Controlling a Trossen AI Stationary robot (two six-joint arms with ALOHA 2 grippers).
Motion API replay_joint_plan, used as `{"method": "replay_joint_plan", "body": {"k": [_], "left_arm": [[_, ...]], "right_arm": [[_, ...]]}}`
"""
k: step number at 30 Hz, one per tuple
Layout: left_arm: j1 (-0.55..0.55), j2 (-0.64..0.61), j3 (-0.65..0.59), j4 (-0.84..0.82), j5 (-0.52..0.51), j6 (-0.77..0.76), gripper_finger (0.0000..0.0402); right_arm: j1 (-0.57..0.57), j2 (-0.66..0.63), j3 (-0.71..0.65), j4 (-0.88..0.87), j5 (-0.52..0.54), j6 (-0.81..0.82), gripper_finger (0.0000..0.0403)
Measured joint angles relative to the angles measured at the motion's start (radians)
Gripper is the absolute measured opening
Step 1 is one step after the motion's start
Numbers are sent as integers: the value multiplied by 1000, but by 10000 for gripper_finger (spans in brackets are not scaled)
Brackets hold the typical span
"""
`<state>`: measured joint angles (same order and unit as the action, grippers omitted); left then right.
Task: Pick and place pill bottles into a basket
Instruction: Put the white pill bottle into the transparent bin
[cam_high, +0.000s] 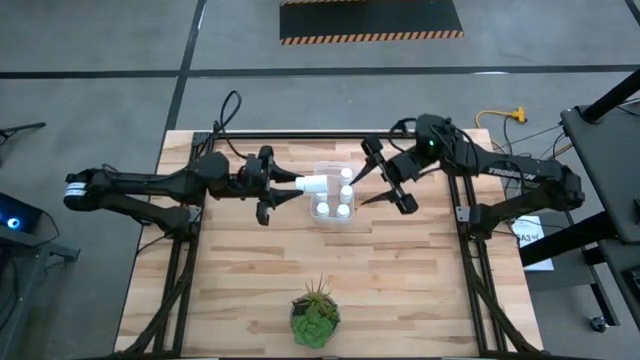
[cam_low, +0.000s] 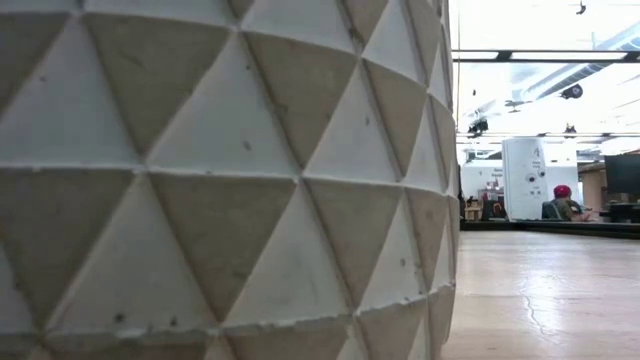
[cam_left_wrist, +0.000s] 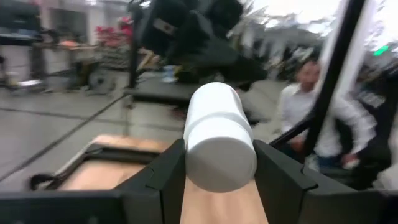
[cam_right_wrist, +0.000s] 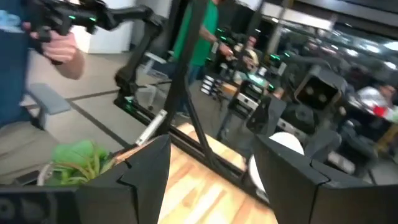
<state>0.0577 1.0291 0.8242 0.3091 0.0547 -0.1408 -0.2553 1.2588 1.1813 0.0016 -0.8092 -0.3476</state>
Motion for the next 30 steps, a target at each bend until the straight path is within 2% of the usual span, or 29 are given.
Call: {"method": "replay_joint_plan", "body": {"k": [4, 9, 15, 20, 24, 30], "left_arm": [[2, -2, -9, -30, -50, 46, 144], [2, 2, -13, -31, -52, 73, 144], [2, -18, -38, -37, -43, 127, 144], [6, -70, -92, -6, -76, 143, 144], [20, -99, -127, -27, -222, 148, 144], [90, -29, -38, -214, -240, 150, 144]], "right_arm": [[42, -45, -146, 168, 118, 95, 219], [69, -86, -358, 515, 146, 251, 219], [70, -128, -544, 766, 217, 342, 219], [70, -201, -639, 821, 263, 363, 219], [70, -280, -708, 828, 304, 361, 219], [70, -361, -768, 829, 340, 371, 219]]}}
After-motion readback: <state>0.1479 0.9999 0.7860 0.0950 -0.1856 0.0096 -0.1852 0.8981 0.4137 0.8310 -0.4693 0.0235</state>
